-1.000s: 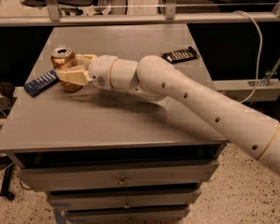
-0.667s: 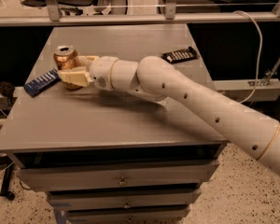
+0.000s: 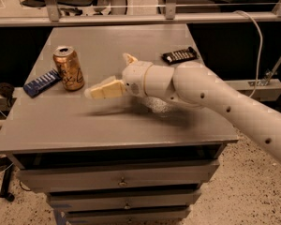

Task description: Move orange can near rxbar blueberry

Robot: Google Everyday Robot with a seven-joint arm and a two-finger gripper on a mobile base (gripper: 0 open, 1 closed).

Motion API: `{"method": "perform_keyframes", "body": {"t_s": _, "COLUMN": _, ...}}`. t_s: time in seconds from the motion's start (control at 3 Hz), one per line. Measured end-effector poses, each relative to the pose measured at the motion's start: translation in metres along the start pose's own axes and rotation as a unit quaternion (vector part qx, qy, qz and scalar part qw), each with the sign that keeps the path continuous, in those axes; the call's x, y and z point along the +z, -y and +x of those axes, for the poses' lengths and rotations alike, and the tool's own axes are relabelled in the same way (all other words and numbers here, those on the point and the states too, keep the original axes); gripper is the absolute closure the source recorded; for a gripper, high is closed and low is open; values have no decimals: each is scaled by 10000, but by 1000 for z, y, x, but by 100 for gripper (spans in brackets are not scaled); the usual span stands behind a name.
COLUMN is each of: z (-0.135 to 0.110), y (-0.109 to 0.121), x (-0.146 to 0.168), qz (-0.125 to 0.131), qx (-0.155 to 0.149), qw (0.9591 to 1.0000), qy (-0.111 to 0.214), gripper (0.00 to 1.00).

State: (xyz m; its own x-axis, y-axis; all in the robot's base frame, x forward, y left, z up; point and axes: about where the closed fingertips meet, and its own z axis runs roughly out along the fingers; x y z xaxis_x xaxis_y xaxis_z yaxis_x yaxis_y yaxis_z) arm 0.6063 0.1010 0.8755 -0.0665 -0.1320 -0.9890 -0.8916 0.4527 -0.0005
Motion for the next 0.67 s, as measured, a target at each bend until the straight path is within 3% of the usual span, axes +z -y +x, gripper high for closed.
{"method": "perform_keyframes", "body": {"t_s": 0.33, "z": -1, "y": 23, "x": -58, "qz": 520, "qx": -131, "qw": 9984, "qy": -182, "gripper": 0}}
{"method": "perform_keyframes", "body": {"t_s": 0.67, "z": -1, "y": 28, "x": -68, "qz": 613, "qx": -134, "qw": 9979, "qy": -187, "gripper": 0}}
